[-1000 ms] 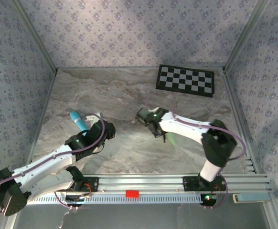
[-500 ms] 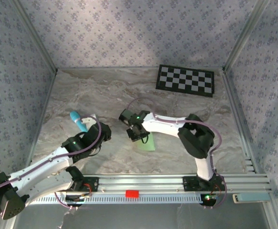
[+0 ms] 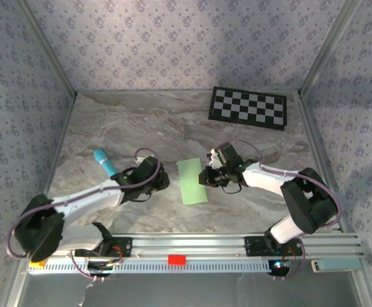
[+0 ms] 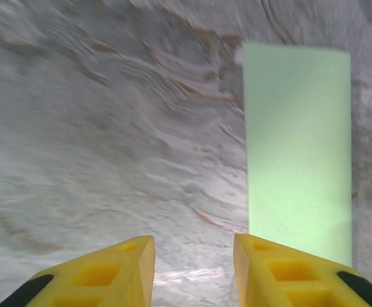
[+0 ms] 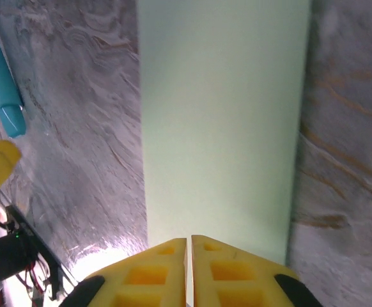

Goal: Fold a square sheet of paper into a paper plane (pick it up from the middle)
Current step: Third fold the triangle at the center of the table.

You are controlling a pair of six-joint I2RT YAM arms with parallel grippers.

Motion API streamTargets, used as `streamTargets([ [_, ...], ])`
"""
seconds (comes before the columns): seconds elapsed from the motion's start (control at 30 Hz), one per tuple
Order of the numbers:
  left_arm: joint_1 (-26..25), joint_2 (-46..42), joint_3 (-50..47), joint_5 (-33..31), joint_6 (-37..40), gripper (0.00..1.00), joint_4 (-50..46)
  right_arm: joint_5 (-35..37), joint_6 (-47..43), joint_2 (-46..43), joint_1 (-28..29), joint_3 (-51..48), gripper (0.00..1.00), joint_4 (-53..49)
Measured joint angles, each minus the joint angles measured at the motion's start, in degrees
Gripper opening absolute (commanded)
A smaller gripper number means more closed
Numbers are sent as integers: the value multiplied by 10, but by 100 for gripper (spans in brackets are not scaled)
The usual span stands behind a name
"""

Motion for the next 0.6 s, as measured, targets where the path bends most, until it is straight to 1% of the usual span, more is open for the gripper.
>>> streamTargets([
  [0.13,1,75,36,74,0,36,31,-29,22,14,-13,-19,6,47],
  [0.23,2,101,50,108,0,37,43,-44,34,26,-22,-30,5,81],
  [0.47,16,111,51,142,-2,40,50,-59,47,77,-35,-43,2,118],
  [0.6,26,117,51,161,-5,40,63,-69,62,82,-42,-58,2,146],
])
